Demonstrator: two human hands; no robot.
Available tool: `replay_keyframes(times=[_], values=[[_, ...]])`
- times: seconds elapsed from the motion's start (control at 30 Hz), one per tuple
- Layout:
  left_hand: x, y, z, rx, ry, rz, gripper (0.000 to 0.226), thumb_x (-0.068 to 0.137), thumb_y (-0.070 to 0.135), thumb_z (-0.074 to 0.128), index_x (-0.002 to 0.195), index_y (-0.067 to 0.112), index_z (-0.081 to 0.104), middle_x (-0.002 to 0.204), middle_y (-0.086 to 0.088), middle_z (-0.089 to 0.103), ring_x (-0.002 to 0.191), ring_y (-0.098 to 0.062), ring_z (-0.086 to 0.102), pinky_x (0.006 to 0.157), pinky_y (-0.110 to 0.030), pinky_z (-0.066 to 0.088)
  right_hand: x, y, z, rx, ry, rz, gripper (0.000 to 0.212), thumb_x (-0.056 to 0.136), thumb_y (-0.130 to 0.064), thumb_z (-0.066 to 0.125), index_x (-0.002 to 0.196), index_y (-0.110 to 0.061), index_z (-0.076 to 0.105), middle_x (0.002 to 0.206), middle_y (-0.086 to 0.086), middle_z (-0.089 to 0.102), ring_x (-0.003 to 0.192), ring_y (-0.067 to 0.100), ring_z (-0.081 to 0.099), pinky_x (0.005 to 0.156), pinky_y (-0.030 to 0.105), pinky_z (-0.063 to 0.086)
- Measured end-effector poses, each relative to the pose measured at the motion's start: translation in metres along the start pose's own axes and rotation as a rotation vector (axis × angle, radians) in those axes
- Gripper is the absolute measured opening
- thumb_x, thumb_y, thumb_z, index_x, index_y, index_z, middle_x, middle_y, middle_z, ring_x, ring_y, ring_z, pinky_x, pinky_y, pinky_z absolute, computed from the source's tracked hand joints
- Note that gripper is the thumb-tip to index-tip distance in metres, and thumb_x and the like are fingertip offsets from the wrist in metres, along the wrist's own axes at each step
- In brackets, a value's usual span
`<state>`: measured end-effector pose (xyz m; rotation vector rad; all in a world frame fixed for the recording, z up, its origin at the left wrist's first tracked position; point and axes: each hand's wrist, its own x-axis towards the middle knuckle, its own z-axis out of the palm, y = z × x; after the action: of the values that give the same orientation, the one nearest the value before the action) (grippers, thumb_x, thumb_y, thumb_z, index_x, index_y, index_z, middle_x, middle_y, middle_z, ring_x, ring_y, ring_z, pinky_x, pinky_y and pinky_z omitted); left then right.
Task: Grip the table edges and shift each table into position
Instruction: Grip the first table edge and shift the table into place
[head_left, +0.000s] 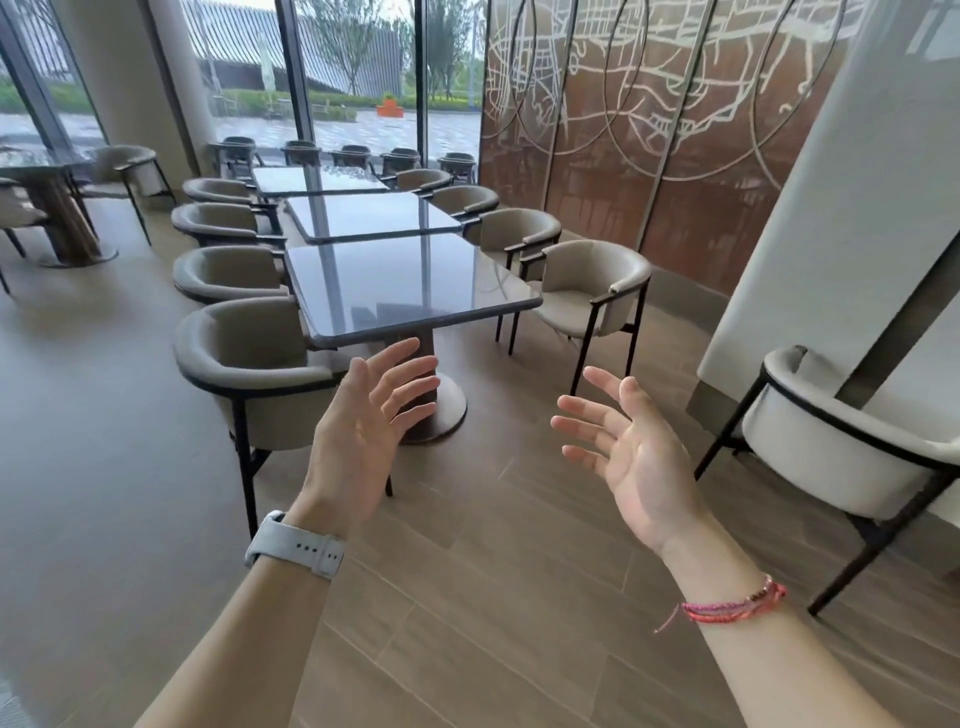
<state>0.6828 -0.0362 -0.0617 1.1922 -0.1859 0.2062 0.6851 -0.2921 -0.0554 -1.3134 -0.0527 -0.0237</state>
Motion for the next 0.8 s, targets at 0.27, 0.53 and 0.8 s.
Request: replay_keyframes(times=[0.27,0.53,0.8], values=[[0.123,-0.042,0.002,-0.008,-0.034,-0.057,0.062,0.089,0.069,0.055,0.129,0.024,0.068,0.136,-0.012,0.067,0.133,-0.039,0.055,0.113,-0.054,0.042,0.122,0.018,-0.005,0.027,0.047,0.033,0.057,0.086,-0.057,0.052,0.132,-0.024,0.062,0.123,0.016,0.071,0.109,0.029,0.070,0.094,0.048,0.051],[0.234,-0.116,0.034,0.011,0.039,-0.096,0.059,0.095,0.057,0.038,0.132,0.018,0.064,0.135,-0.015,0.067,0.134,-0.041,0.054,0.114,-0.057,0.040,0.254,0.033,-0.055,0.026,0.032,0.067,0.056,0.086,-0.057,0.052,0.131,-0.025,0.063,0.123,0.016,0.070,0.111,0.029,0.069,0.095,0.047,0.052],[0.351,-0.169,0.093,0.008,0.097,-0.092,0.059,0.095,0.059,0.043,0.132,0.017,0.064,0.136,-0.016,0.066,0.125,-0.033,0.060,0.117,-0.059,0.037,0.395,0.016,-0.125,0.034,-0.021,0.134,0.058,0.083,-0.058,0.052,0.131,-0.026,0.063,0.123,0.015,0.071,0.109,0.027,0.070,0.091,0.044,0.052]])
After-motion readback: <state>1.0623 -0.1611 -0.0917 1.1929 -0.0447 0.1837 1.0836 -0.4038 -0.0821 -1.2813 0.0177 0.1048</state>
